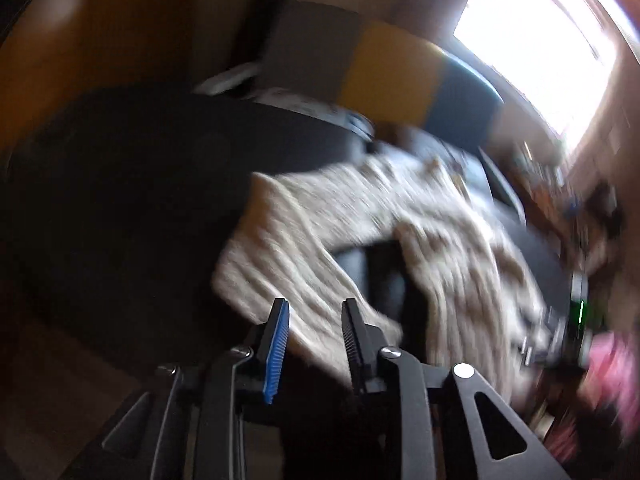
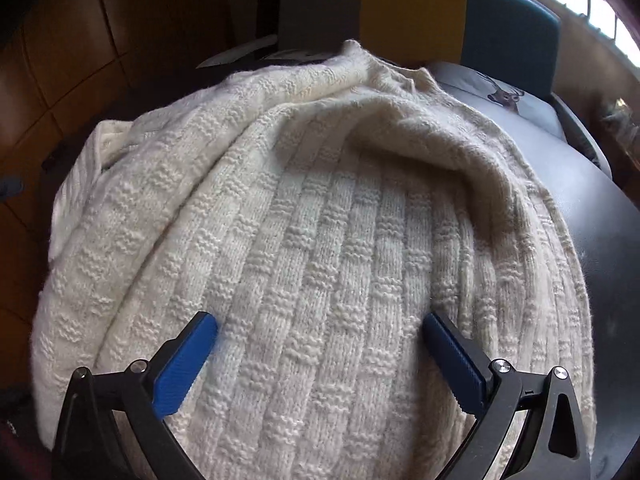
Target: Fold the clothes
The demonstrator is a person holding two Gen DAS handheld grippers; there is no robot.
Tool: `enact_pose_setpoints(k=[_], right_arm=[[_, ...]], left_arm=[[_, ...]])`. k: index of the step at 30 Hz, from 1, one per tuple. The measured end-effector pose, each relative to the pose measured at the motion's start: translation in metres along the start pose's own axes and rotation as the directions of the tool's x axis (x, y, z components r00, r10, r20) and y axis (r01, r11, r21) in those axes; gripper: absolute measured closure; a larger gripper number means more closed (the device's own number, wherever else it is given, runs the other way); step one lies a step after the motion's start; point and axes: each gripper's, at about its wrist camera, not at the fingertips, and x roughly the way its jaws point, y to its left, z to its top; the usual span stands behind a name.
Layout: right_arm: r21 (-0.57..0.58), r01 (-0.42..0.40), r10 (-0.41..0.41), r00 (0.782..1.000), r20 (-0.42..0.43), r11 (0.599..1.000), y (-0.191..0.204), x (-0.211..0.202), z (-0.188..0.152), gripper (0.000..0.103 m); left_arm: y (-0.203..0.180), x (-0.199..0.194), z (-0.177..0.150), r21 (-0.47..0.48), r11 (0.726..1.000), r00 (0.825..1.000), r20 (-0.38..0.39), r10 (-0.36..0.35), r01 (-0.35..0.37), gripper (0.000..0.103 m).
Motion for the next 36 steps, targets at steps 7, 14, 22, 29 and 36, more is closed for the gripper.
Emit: enact_pose_setpoints(k=[7, 14, 22, 29, 36], right_arm=[[0.005, 0.006, -0.007, 1.000, 0.018, 1.000, 0.002, -0.007, -0.004, 0.000], [0.008, 0.010, -0.010, 1.000, 0.023, 1.000, 0.004, -0.006, -0.007, 0.000], [0.007, 0.012, -0.012, 0.999, 0.032, 1.000, -0.005, -0.002, -0.008, 0.000], [0.012, 0.018, -0.019, 0.999, 0.045, 1.000, -0.004, -0.003, -0.009, 0.000], [0.011, 0.020, -0.020, 0.999, 0.048, 1.000, -0.005, -0.003, -0.008, 0.000]], left_arm=[[-0.058, 0.056, -0.012, 0.294, 0.956, 0.991, -0.131, 0.036, 0.004, 0.062], [-0.039, 0.077, -0.012, 0.232, 0.973, 0.980, -0.194, 0.038, 0.008, 0.064], [0.119, 0.035, 0.024, -0.513, 0.765, 0.919, 0.162, -0.359, 0.389, 0.099], [0.245, 0.017, 0.013, -0.768, 0.492, 0.911, 0.329, -0.247, 0.410, 0.098], [0.293, 0.009, -0.015, -0.899, 0.421, 0.992, 0.118, -0.031, 0.121, 0.085]])
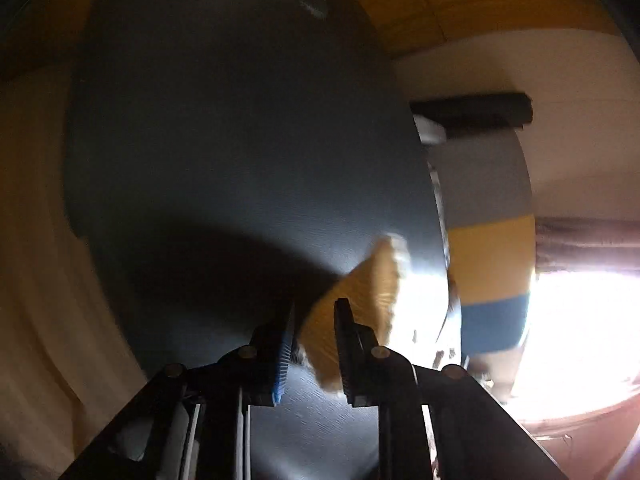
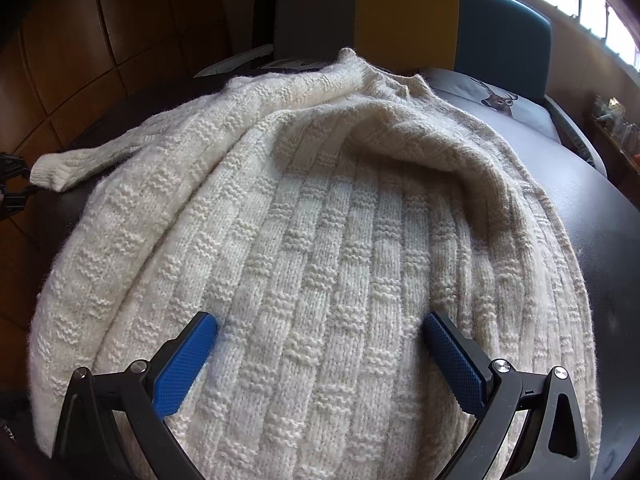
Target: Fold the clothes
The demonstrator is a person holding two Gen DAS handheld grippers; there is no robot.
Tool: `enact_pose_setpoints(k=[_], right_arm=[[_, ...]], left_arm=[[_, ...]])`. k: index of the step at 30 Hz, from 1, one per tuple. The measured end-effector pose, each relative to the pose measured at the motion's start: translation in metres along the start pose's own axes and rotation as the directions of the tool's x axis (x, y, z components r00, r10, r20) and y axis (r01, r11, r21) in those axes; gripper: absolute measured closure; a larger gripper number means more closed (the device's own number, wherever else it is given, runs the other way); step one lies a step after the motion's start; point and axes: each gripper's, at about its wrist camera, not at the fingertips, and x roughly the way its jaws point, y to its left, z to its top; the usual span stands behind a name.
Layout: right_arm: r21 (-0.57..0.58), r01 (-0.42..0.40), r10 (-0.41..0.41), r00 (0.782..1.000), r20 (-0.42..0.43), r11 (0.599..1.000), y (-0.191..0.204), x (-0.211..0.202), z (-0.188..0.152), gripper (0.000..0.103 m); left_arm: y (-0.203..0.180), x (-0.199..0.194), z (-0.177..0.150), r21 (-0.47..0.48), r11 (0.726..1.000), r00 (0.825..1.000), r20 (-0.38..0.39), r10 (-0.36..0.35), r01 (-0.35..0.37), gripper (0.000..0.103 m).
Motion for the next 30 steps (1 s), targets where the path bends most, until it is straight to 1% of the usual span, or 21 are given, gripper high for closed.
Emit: enact_pose_setpoints(k=[1, 3, 5, 7, 9, 10, 13, 14, 15, 16, 17, 19, 20, 23, 24, 25, 26, 27, 28, 29, 30], right_arm=[[0.001, 0.001, -0.001, 1.000, 0.000, 1.000, 0.000, 0.000, 0.000, 0.000], [0.003, 0.004, -0.004, 1.000, -0.001, 1.000, 0.000, 0.000, 0.000, 0.000], [0.005, 0.007, -0.007, 1.000, -0.002, 1.000, 0.001, 0.001, 0.001, 0.000], [0.006, 0.010, -0.010, 1.000, -0.005, 1.000, 0.001, 0.001, 0.001, 0.000], [0.006, 0.011, -0.011, 1.000, -0.007, 1.000, 0.001, 0.001, 0.001, 0.000], [0.005, 0.012, -0.011, 1.000, -0.007, 1.000, 0.001, 0.001, 0.001, 0.000], [0.005, 0.012, -0.012, 1.000, -0.013, 1.000, 0.000, 0.002, 0.003, 0.000], [0.005, 0.011, -0.011, 1.000, -0.014, 1.000, 0.000, 0.002, 0.003, 0.000], [0.005, 0.010, -0.010, 1.000, -0.014, 1.000, 0.000, 0.003, 0.003, 0.000], [0.005, 0.008, -0.008, 1.000, -0.014, 1.000, -0.001, 0.003, 0.003, 0.000], [0.006, 0.007, -0.007, 1.000, -0.013, 1.000, -0.001, 0.003, 0.003, 0.000], [0.006, 0.004, -0.004, 1.000, -0.012, 1.000, -0.002, 0.004, 0.003, 0.000], [0.005, 0.003, -0.003, 1.000, -0.015, 1.000, -0.002, 0.004, 0.003, 0.000], [0.000, -0.004, 0.004, 0.999, -0.035, 1.000, -0.002, 0.004, 0.006, 0.000], [-0.003, -0.012, 0.012, 0.998, -0.059, 1.000, -0.003, 0.005, 0.010, 0.000], [-0.006, -0.020, 0.019, 0.996, -0.084, 1.000, -0.003, 0.005, 0.014, 0.000], [0.000, -0.034, 0.034, 0.995, -0.092, 0.999, -0.006, 0.003, 0.018, 0.000], [0.014, -0.053, 0.054, 0.995, -0.087, 0.999, -0.010, -0.001, 0.024, 0.000], [0.023, -0.059, 0.060, 0.996, -0.071, 0.998, -0.015, -0.006, 0.030, 0.000], [0.042, -0.064, 0.066, 0.996, -0.051, 0.997, -0.024, -0.010, 0.037, 0.000], [0.072, -0.078, 0.081, 0.996, -0.034, 0.994, -0.035, -0.012, 0.045, 0.000]], left_arm=[[-0.002, -0.013, -0.002, 0.021, 1.000, 0.999, 0.051, 0.012, -0.013, 0.085], [-0.017, -0.021, -0.014, 0.100, 0.995, 0.997, 0.080, -0.003, -0.005, 0.084], [-0.033, -0.028, -0.027, 0.180, 0.984, 0.994, 0.103, -0.023, 0.004, 0.083], [-0.052, -0.019, -0.045, 0.269, 0.963, 0.997, 0.078, -0.024, 0.002, 0.083], [-0.073, 0.007, -0.067, 0.355, 0.935, 1.000, 0.014, -0.013, 0.007, 0.083], [-0.083, 0.022, -0.078, 0.394, 0.919, 1.000, -0.019, 0.000, 0.008, 0.083], [-0.105, 0.068, -0.102, 0.485, 0.874, 0.994, -0.079, 0.079, -0.031, 0.083], [-0.110, 0.083, -0.105, 0.501, 0.863, 0.990, -0.076, 0.119, -0.065, 0.083], [-0.113, 0.098, -0.106, 0.503, 0.857, 0.982, -0.078, 0.171, -0.110, 0.083], [-0.110, 0.114, -0.102, 0.484, 0.863, 0.972, -0.091, 0.215, -0.146, 0.089], [-0.109, 0.120, -0.097, 0.470, 0.872, 0.977, -0.079, 0.197, -0.138, 0.091], [-0.110, 0.128, -0.085, 0.444, 0.885, 0.978, -0.079, 0.194, -0.139, 0.095], [-0.112, 0.131, -0.080, 0.438, 0.888, 0.977, -0.084, 0.197, -0.142, 0.095], [-0.132, 0.138, -0.075, 0.472, 0.854, 0.958, -0.064, 0.280, -0.218, 0.095], [-0.141, 0.136, -0.078, 0.470, 0.855, 0.958, -0.064, 0.280, -0.219, 0.094], [-0.150, 0.133, -0.080, 0.468, 0.858, 0.959, -0.064, 0.275, -0.215, 0.091], [-0.163, 0.129, -0.089, 0.493, 0.853, 0.970, -0.069, 0.232, -0.169, 0.091], [-0.177, 0.124, -0.098, 0.523, 0.844, 0.980, -0.076, 0.183, -0.117, 0.088], [-0.193, 0.123, -0.113, 0.563, 0.824, 0.984, -0.095, 0.148, -0.069, 0.086], [-0.211, 0.126, -0.134, 0.606, 0.795, 0.984, -0.136, 0.118, -0.012, 0.086], [-0.228, 0.129, -0.155, 0.646, 0.762, 0.979, -0.181, 0.090, 0.049, 0.084]])
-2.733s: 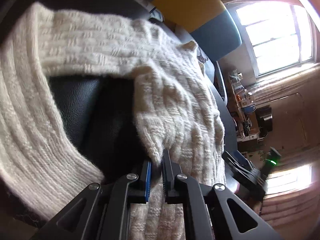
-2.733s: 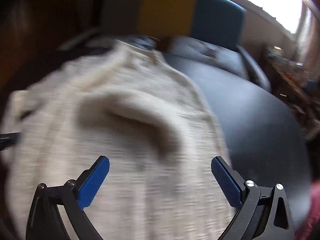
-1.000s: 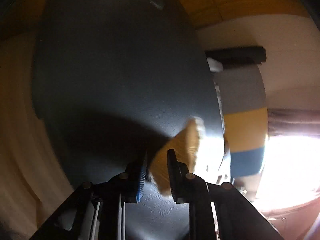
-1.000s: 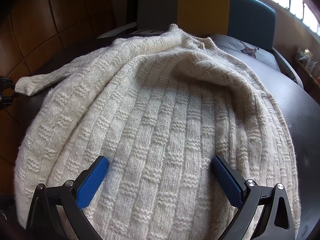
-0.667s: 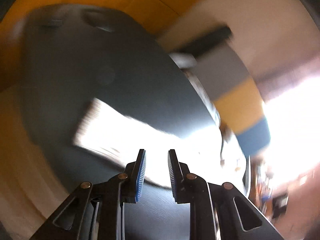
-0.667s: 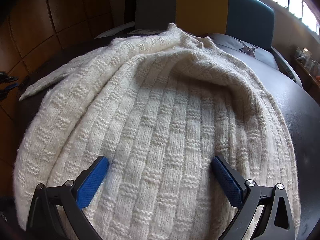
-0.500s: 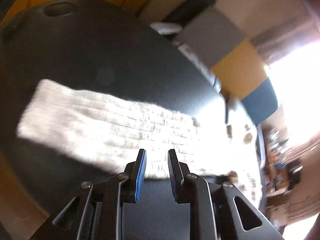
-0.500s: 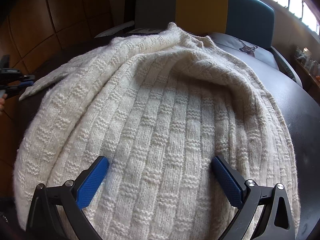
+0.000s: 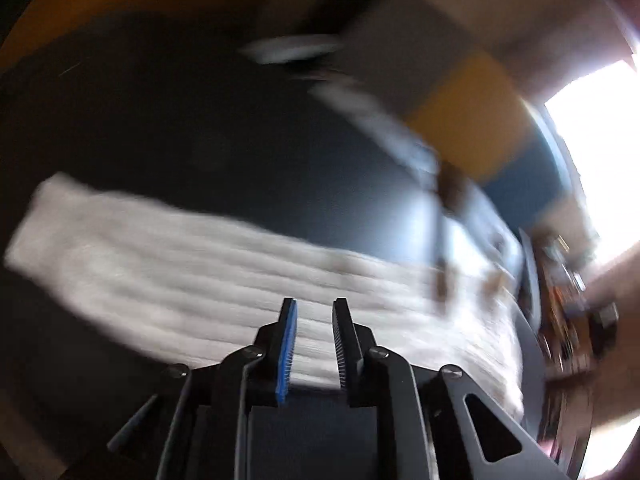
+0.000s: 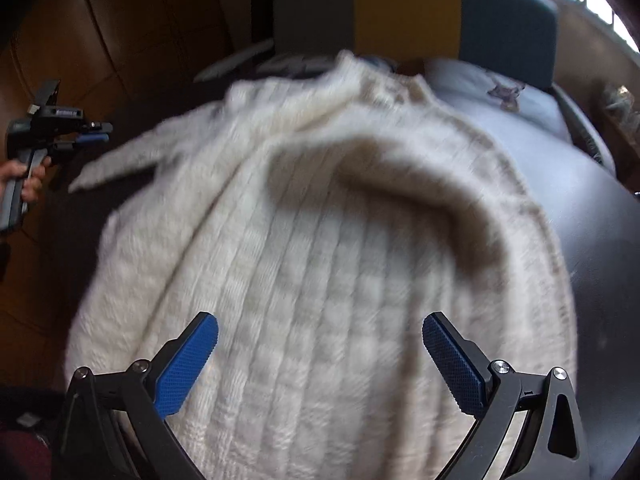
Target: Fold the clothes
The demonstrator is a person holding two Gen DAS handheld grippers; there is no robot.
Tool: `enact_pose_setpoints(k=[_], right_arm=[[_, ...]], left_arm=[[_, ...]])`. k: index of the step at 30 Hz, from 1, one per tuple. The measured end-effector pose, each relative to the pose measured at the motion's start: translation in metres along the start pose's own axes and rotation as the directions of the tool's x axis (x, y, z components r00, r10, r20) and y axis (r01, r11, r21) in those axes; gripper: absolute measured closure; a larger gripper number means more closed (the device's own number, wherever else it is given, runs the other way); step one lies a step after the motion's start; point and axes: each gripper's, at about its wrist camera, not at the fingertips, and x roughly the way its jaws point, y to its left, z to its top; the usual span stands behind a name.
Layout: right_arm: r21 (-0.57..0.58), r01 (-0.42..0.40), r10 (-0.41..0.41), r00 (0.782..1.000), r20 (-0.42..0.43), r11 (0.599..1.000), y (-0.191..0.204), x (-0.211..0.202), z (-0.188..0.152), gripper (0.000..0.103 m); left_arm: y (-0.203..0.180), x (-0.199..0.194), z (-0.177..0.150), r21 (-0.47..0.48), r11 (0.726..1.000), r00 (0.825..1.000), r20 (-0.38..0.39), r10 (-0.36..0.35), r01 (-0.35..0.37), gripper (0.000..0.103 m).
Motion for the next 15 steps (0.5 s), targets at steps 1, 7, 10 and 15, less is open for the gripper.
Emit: enact_pose_setpoints(k=[1, 7, 10, 15], right_arm=[[0.029, -0.015, 0.015, 1.000, 0.016, 0.999, -0.011, -0.003, 0.008, 0.000], [0.257, -0.137, 0.127, 0.990, 0.055, 0.956, -0.087, -0.001, 0.046, 0.000], [0.395, -0.139, 0.156, 0.988, -0.011, 0.908, -0.135, 0.029, 0.036, 0.000], [0.293, 0.005, 0.015, 0.998, -0.065, 0.956, -0.155, 0.032, 0.037, 0.000]], left_arm=[[-0.020, 0.009, -0.001, 0.045, 0.998, 0.999, -0.020, -0.032, 0.033, 0.083], [-0.141, 0.106, -0.022, 0.309, 0.945, 0.977, -0.210, -0.044, 0.109, 0.083], [-0.160, 0.156, -0.039, 0.365, 0.928, 0.960, -0.277, 0.040, 0.067, 0.083], [-0.158, 0.186, -0.038, 0.345, 0.936, 0.947, -0.317, 0.043, 0.073, 0.083]])
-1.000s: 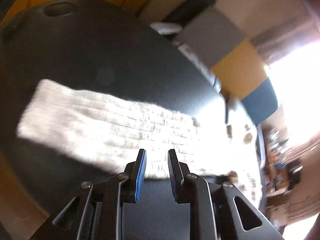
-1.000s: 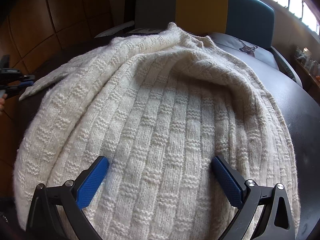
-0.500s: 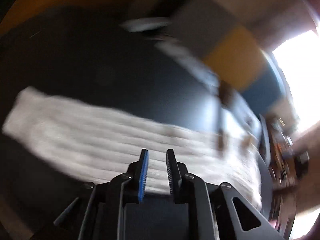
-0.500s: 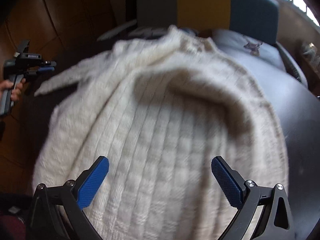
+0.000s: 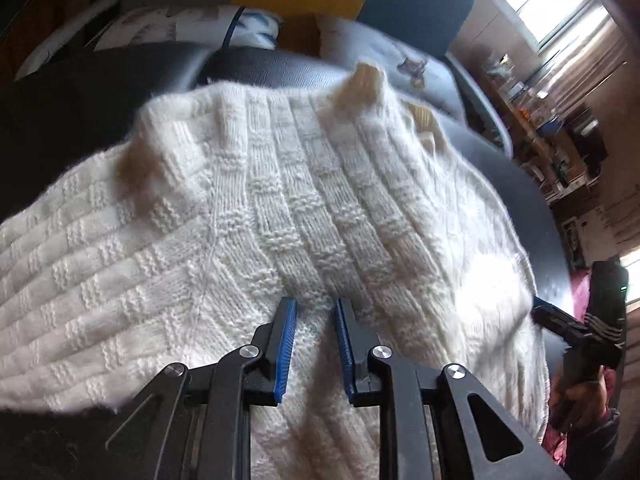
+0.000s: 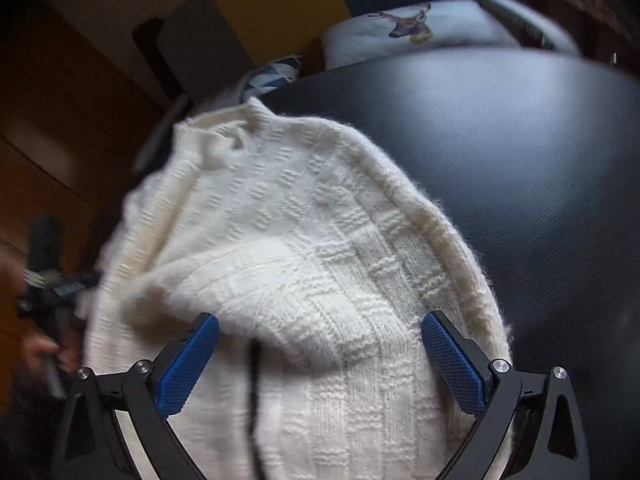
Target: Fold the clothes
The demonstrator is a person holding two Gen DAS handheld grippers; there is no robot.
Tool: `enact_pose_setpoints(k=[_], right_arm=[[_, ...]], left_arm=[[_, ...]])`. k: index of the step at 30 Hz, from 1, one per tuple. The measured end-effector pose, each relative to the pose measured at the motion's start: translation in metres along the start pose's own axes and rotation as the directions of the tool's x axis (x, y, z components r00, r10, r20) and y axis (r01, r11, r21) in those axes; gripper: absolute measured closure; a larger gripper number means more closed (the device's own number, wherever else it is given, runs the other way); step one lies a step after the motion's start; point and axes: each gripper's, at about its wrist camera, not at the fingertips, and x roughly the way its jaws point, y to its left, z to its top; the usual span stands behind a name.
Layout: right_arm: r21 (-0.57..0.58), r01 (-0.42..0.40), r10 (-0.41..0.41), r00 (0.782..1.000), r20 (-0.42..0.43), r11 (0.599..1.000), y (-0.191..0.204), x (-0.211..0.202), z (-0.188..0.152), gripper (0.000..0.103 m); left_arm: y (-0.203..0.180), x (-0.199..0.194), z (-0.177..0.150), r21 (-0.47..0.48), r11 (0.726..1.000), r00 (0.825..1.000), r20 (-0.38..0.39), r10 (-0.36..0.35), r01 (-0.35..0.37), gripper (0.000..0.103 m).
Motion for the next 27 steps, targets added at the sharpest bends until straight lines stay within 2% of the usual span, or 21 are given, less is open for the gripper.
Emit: enact_pose_setpoints(k=[3, 5, 6, 7, 12, 14, 16, 17, 19, 22, 24, 27], right_arm=[[-0.106, 0.130, -0.133, 0.991, -0.017, 0.986, 0.003, 0.005, -0.001, 0.000], [-0.171, 0.201, -0.210, 0.977, -0.038, 0.965, 0.007, 0.009, -0.001, 0.000], [-0.200, 0.205, -0.215, 0.976, -0.034, 0.958, 0.015, 0.005, -0.002, 0.000], [-0.224, 0.183, -0.192, 0.981, -0.019, 0.957, 0.027, -0.002, -0.004, 0.000], [-0.345, 0.079, -0.067, 0.997, 0.048, 0.935, 0.085, -0.042, -0.013, 0.000], [-0.448, -0.014, 0.021, 1.000, 0.010, 0.894, 0.124, -0.047, -0.028, 0.000], [-0.523, -0.117, 0.081, 0.992, -0.093, 0.844, 0.158, -0.035, -0.050, 0.000], [-0.537, -0.135, 0.080, 0.989, -0.126, 0.833, 0.165, -0.029, -0.059, 0.000], [-0.541, -0.113, 0.034, 0.987, -0.154, 0.834, 0.165, -0.017, -0.071, 0.000], [-0.547, -0.081, -0.034, 0.980, -0.197, 0.833, 0.165, 0.000, -0.089, 0.000], [-0.546, -0.059, -0.069, 0.975, -0.211, 0.835, 0.162, 0.007, -0.100, 0.000], [-0.525, -0.034, -0.075, 0.980, -0.186, 0.851, 0.152, 0.001, -0.108, 0.000]], left_arm=[[0.004, 0.004, 0.007, -0.015, 1.000, 1.000, -0.004, -0.017, 0.017, 0.084], [0.002, -0.001, 0.011, -0.008, 1.000, 1.000, 0.016, -0.024, 0.024, 0.083], [0.001, -0.008, 0.010, -0.007, 0.999, 0.999, 0.037, -0.039, 0.039, 0.083], [0.002, -0.020, 0.006, -0.006, 0.998, 0.997, 0.049, -0.057, 0.058, 0.083], [0.009, -0.044, -0.020, 0.005, 0.998, 0.996, 0.070, -0.057, 0.056, 0.083], [0.010, -0.051, -0.028, 0.010, 0.999, 0.996, 0.073, -0.053, 0.053, 0.083], [0.008, -0.054, -0.035, 0.021, 0.998, 0.997, 0.059, -0.058, 0.057, 0.083], [0.004, -0.050, -0.036, 0.027, 0.998, 0.997, 0.046, -0.058, 0.057, 0.083], [-0.005, -0.039, -0.035, 0.044, 0.998, 0.999, 0.019, -0.047, 0.046, 0.083], [-0.015, -0.019, -0.043, 0.109, 0.993, 0.999, -0.027, 0.039, -0.035, 0.084], [-0.017, -0.017, -0.047, 0.137, 0.989, 0.998, -0.008, 0.057, -0.055, 0.083], [-0.021, -0.015, -0.049, 0.153, 0.985, 0.997, 0.017, 0.077, -0.079, 0.083]])
